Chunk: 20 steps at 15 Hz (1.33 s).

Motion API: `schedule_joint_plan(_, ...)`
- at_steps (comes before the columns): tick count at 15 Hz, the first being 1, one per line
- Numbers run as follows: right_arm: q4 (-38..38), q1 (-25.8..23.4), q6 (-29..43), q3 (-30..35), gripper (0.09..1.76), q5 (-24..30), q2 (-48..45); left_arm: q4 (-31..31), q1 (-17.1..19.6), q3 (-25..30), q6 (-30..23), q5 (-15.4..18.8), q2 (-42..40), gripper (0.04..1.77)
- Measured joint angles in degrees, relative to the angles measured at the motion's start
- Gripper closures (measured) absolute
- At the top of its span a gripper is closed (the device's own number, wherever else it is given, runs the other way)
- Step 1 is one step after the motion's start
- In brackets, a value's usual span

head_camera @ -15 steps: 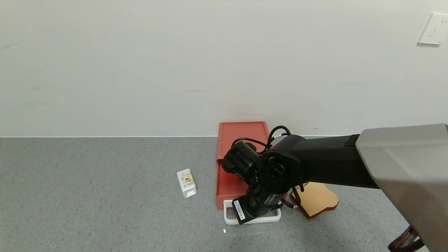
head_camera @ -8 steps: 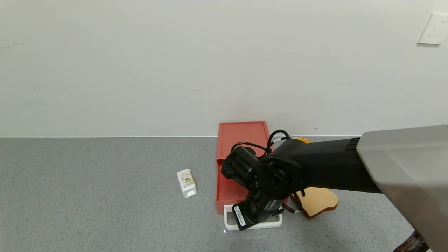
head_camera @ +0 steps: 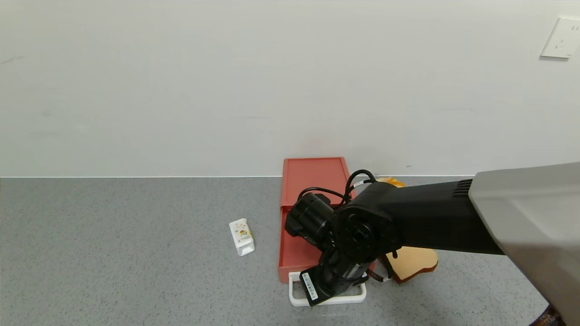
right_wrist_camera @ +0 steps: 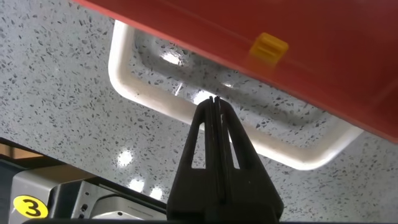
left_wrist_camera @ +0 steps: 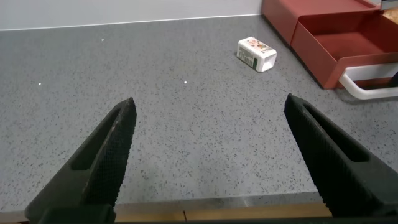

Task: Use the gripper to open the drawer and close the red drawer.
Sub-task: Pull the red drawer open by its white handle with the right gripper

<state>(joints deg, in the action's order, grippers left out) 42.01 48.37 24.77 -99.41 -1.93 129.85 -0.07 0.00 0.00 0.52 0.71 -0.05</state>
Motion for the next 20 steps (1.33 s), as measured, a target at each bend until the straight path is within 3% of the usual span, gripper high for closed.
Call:
schedule_joint_plan(15,0.0,1.3,0.5,2.0,1.73,0.1,-1.7,0.0,0.0,0.0,0.0,0.0,0.0,0.09)
schedule_joint_plan(20,1.2,1.3,0.0,2.1,1.73,0.2,-6.1,0.0,0.0,0.0,0.0,0.0,0.0,0.09)
